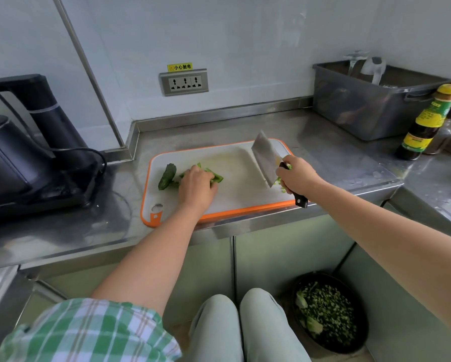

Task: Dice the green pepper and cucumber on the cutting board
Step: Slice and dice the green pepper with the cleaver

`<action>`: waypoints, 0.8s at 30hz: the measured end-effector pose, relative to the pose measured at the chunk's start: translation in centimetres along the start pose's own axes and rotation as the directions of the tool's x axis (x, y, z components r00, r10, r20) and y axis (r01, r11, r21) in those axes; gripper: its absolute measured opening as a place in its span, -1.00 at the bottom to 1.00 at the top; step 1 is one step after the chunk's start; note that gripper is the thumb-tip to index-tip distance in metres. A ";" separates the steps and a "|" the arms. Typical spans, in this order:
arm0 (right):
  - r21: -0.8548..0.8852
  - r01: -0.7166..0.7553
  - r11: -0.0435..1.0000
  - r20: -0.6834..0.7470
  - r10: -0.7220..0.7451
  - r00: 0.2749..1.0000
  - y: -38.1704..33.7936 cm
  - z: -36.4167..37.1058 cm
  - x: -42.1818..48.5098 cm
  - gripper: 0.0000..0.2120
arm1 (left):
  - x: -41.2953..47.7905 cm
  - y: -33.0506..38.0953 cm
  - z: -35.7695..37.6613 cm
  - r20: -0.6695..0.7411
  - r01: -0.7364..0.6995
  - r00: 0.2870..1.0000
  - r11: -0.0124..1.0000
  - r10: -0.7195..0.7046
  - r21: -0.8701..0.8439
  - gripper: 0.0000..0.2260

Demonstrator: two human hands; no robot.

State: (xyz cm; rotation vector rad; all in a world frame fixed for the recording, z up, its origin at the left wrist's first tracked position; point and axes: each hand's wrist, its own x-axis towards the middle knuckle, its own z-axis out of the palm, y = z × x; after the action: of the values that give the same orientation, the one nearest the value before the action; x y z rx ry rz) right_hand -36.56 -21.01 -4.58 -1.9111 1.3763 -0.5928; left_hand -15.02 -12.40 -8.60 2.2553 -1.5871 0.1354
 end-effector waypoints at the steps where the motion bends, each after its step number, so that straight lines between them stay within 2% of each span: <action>1: 0.039 0.023 0.999 0.036 -0.024 0.999 -0.1 0.2 -0.1 -0.95 | -0.1 0.2 0.1 -0.004 -0.022 1.000 0.999 0.022 -0.034 -0.79; 2: 0.075 0.039 0.996 0.077 -0.045 0.996 -0.3 0.4 -0.3 -0.97 | -0.1 0.5 0.2 -0.004 -0.047 0.999 0.997 0.047 -0.064 -0.79; 5: 0.095 0.058 0.994 0.142 -0.072 0.987 -0.4 1.2 -0.4 -0.87 | -0.3 1.4 0.4 0.000 -0.090 0.996 0.990 0.090 -0.105 -0.79; 8: 0.038 0.004 0.999 0.073 -0.007 0.997 0.1 0.8 -0.3 -0.96 | -0.4 1.7 0.6 0.006 -0.081 0.997 0.991 0.082 -0.106 -0.77; 12: -0.047 -0.048 0.998 -0.052 0.045 0.998 1.1 -0.9 0.0 -0.81 | -0.5 1.4 0.5 -0.016 -0.077 0.997 0.985 0.075 -0.154 -0.81; 15: 0.040 -0.002 0.999 -0.007 0.002 1.000 0.7 -1.0 -0.4 -0.92 | -0.5 1.8 0.3 -0.034 -0.122 0.992 0.975 0.118 -0.186 -0.84; 17: 0.090 0.007 0.996 0.051 -0.012 0.999 0.3 -0.6 -0.8 -0.93 | -0.6 2.1 0.4 -0.022 -0.173 0.985 0.969 0.172 -0.178 -0.85; 19: 0.041 0.012 0.999 0.069 -0.014 0.998 0.1 -0.2 -1.0 -0.94 | -0.7 2.3 0.4 -0.001 -0.203 0.979 0.963 0.206 -0.178 -0.85; 22: -0.117 -0.004 0.993 -0.017 0.002 1.000 0.0 -0.4 -0.9 -0.91 | -1.0 2.4 0.2 0.006 -0.223 0.973 0.953 0.229 -0.205 -0.84; 24: -0.093 -0.006 0.996 -0.037 0.002 0.999 -0.1 -0.5 -0.7 -0.91 | -1.2 2.4 0.3 0.006 -0.218 0.974 0.947 0.226 -0.235 -0.76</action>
State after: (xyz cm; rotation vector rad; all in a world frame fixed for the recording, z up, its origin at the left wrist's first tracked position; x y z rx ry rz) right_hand -37.06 -20.42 -4.16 -1.9792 1.4534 -0.5732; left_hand -17.71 -12.14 -8.58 1.9074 -1.7713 -0.0281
